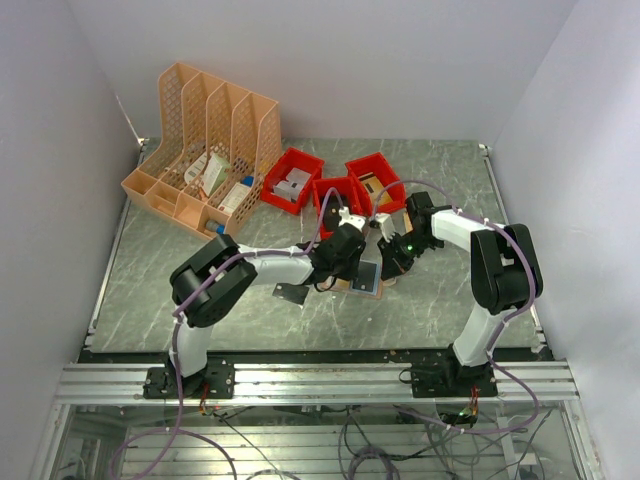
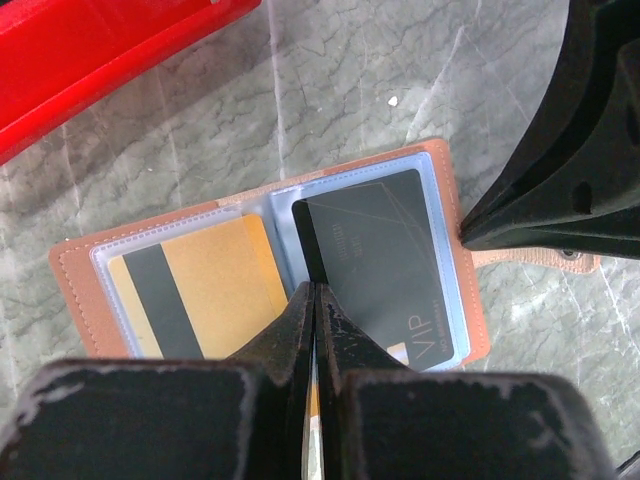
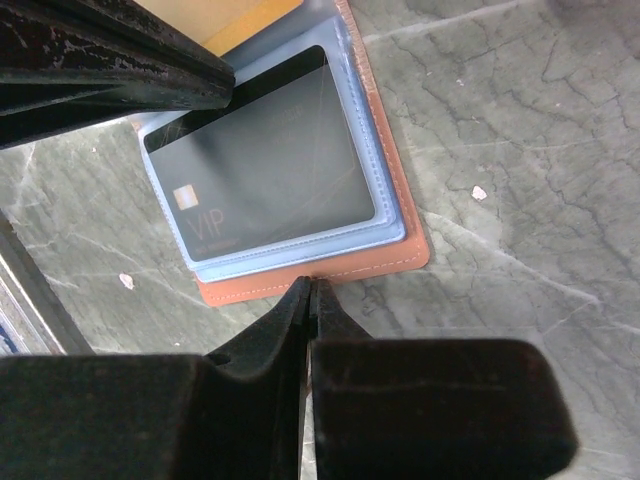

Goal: Put the credit cards into the card holder
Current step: Insert the credit card into the card holder, then turn over the card slot in the card holder.

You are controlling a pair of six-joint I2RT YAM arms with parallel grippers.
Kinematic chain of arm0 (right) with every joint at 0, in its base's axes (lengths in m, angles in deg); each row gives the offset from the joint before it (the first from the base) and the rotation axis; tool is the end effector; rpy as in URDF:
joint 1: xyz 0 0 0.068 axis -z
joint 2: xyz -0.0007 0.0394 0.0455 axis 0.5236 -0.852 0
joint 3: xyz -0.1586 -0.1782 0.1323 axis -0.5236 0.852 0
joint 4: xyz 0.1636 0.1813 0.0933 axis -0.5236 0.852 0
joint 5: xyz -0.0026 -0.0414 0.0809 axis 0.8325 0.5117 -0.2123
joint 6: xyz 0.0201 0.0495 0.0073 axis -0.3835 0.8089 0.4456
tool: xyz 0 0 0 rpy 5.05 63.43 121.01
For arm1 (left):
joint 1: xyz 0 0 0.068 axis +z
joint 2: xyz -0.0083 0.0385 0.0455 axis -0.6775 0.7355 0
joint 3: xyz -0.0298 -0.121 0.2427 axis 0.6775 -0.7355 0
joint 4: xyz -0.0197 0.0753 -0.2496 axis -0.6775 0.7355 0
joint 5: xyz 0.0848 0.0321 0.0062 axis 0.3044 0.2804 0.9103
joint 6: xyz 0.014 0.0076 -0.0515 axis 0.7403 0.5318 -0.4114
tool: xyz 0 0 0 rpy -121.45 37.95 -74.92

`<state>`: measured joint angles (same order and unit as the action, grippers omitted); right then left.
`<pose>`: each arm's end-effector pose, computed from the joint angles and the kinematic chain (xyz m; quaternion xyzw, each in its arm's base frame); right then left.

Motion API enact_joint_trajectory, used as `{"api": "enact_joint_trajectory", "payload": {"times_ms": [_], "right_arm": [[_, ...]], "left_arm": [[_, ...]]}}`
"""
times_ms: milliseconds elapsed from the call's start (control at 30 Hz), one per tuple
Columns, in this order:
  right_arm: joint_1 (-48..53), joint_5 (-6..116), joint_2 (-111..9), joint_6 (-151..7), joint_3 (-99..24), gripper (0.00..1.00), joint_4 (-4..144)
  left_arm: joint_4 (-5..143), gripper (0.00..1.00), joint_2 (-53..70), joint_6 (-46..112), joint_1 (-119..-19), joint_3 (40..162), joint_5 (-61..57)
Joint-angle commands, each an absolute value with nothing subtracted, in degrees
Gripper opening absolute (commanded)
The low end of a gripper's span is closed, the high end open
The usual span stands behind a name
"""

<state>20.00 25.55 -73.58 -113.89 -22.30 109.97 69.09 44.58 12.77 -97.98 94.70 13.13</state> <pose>0.3026 0.0840 0.1439 -0.3912 0.8614 0.3018 0.1176 0.2371 -0.3353 0.1521 0.1631 0.9026 -0.2329 0.3232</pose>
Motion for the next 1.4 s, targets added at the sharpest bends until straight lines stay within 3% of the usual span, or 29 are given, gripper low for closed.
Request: {"api": "enact_joint_trajectory", "payload": {"times_ms": [0, 100, 267, 567, 767, 1000, 1367], "right_arm": [[21.0, 23.4, -72.8, -114.3, -23.4, 0.02, 109.2], [21.5, 21.7, -70.7, -115.3, -23.0, 0.06, 109.1], [22.0, 17.7, -68.1, -116.0, -22.5, 0.11, 108.6], [27.5, 1.0, -67.7, -114.7, -21.6, 0.23, 110.3], [28.5, 1.8, -70.7, -111.8, -21.4, 0.28, 110.4], [28.5, 6.4, -72.6, -107.5, -21.7, 0.4, 109.4], [28.5, 8.6, -75.9, -99.7, -21.5, 0.38, 105.3]], "left_arm": [[70.1, 0.1, 40.9, 12.4, -98.4, 95.2, 16.7], [69.3, 0.12, 36.1, 13.0, -98.4, 93.5, 19.4], [60.0, 0.32, 25.9, 12.0, -98.3, 84.8, 20.5], [31.9, 0.88, 11.4, 1.3, -94.4, 61.6, 17.4], [37.1, 0.82, 15.3, 1.3, -93.3, 62.0, 9.0], [38.7, 0.81, 22.1, 1.6, -93.4, 61.8, 9.8], [49.9, 0.82, 27.5, 4.6, -95.7, 69.2, 15.9]]}}
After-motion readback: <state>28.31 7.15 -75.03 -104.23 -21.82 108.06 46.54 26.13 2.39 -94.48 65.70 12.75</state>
